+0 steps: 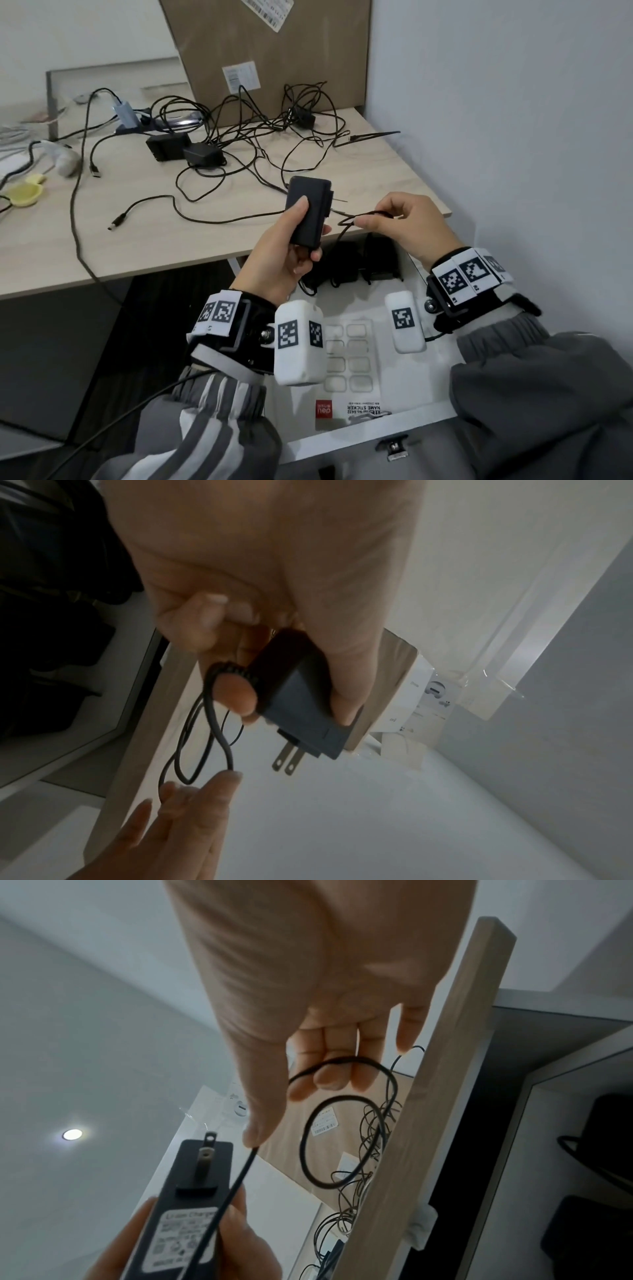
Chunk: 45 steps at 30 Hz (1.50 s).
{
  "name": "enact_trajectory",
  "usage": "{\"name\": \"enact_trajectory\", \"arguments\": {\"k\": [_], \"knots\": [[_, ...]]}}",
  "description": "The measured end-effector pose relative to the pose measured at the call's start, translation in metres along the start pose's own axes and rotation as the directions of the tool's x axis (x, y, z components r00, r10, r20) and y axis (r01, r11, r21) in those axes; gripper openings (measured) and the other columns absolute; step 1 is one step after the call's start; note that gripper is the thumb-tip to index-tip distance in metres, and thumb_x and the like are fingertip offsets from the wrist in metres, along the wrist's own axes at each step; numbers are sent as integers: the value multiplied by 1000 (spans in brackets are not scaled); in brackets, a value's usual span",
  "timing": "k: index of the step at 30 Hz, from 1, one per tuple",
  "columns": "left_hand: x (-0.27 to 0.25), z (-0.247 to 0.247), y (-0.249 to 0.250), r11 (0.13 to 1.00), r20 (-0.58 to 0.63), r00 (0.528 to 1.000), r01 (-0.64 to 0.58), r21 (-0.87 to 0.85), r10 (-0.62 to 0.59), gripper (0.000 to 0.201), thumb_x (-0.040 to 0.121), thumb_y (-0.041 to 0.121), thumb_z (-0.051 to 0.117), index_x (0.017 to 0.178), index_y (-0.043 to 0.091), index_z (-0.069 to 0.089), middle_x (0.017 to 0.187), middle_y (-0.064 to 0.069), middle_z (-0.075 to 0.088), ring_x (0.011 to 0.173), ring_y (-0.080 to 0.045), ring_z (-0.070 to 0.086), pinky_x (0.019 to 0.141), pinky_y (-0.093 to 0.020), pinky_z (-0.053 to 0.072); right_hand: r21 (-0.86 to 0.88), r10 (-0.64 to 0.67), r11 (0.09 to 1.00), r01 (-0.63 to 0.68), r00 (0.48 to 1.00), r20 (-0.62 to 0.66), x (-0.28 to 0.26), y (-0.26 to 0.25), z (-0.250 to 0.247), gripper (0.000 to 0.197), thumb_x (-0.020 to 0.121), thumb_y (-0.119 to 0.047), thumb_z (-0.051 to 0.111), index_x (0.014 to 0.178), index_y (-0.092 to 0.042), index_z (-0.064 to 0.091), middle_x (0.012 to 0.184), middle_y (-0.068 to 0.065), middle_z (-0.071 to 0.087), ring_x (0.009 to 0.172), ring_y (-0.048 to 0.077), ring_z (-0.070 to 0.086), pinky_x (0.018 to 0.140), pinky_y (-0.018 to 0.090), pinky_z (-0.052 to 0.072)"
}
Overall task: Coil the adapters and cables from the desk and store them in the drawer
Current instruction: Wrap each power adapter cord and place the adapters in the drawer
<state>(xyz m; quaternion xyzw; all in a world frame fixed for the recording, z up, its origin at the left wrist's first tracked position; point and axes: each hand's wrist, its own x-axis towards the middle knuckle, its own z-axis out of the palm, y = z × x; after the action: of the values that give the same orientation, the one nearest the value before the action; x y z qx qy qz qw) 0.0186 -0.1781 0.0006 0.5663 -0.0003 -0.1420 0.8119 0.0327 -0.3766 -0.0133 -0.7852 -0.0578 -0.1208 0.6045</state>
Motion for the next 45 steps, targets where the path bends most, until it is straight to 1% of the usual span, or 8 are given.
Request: {"name": "enact_trajectory", "arguments": {"k": [11, 14, 17, 21, 26, 35, 39, 45], "knots": [[8, -5, -2, 934, -90, 996, -29, -355, -3, 40, 99, 45, 41, 106, 12, 61, 86, -4, 66, 66, -10, 58, 52, -17, 47, 304, -30, 951, 52, 997, -77, 0, -5, -3, 12, 78, -17, 73, 68, -22, 68, 62, -10, 58, 57, 5, 49, 59, 20, 41], [7, -4, -2, 919, -55, 999, -26, -394, 4, 35, 100, 38, 42, 109, 11, 61, 88, -3, 69, 72, -12, 66, 67, -22, 55, 366, 32, 930, 20, 990, -136, 0, -8, -5, 8, 77, -22, 75, 69, -22, 72, 57, -6, 52, 45, 7, 32, 46, 25, 23], [5, -1, -5, 924, -3, 1000, 17, -383, -20, 34, 102, 32, 38, 118, 10, 58, 87, -4, 71, 72, -13, 69, 66, -25, 57, 355, 30, 935, 9, 994, -104, -2, -9, -1, 20, 65, -41, 81, 70, -23, 73, 66, 11, 46, 49, 12, 22, 47, 29, 14], [6, 3, -10, 931, 75, 991, 126, -343, -107, 30, 101, 33, 39, 117, 13, 55, 84, -5, 63, 70, -17, 62, 65, -30, 54, 284, 33, 959, -8, 996, -84, -4, -8, 2, 18, 84, -27, 68, 67, -22, 68, 46, -13, 38, 44, 9, 20, 42, 22, 15], [2, 9, -12, 964, 150, 977, 177, -199, -148, 40, 81, 49, 57, 102, 15, 61, 71, 0, 55, 60, -11, 53, 60, -24, 48, 252, 22, 968, -5, 998, -66, -7, -11, 6, 19, 87, -25, 66, 68, -21, 65, 45, -14, 42, 43, 7, 23, 42, 18, 20], [-4, 15, -11, 966, 224, 963, 189, -178, -148, 19, 97, 20, 45, 101, 8, 59, 77, -3, 64, 71, -16, 60, 72, -29, 51, 247, -22, 968, 40, 997, -73, -10, -16, 8, 14, 87, -17, 65, 73, -13, 64, 46, -15, 48, 42, 1, 34, 44, 11, 29], [-5, 22, -14, 977, 215, 958, 204, -58, -187, 25, 98, 27, 42, 90, 11, 59, 69, -3, 58, 63, -14, 52, 55, -24, 42, 226, -36, 973, 51, 997, -71, -9, -15, 8, 13, 83, -17, 70, 71, -16, 65, 53, -13, 54, 48, 2, 41, 50, 15, 34], [-8, 23, -14, 989, 287, 948, 122, 78, -140, 36, 80, 56, 51, 86, 23, 63, 67, 5, 56, 60, -7, 48, 62, -25, 31, 231, -53, 971, 63, 997, -51, -9, -14, 9, 12, 79, -16, 73, 71, -14, 64, 60, -5, 58, 53, 3, 47, 54, 15, 39]]}}
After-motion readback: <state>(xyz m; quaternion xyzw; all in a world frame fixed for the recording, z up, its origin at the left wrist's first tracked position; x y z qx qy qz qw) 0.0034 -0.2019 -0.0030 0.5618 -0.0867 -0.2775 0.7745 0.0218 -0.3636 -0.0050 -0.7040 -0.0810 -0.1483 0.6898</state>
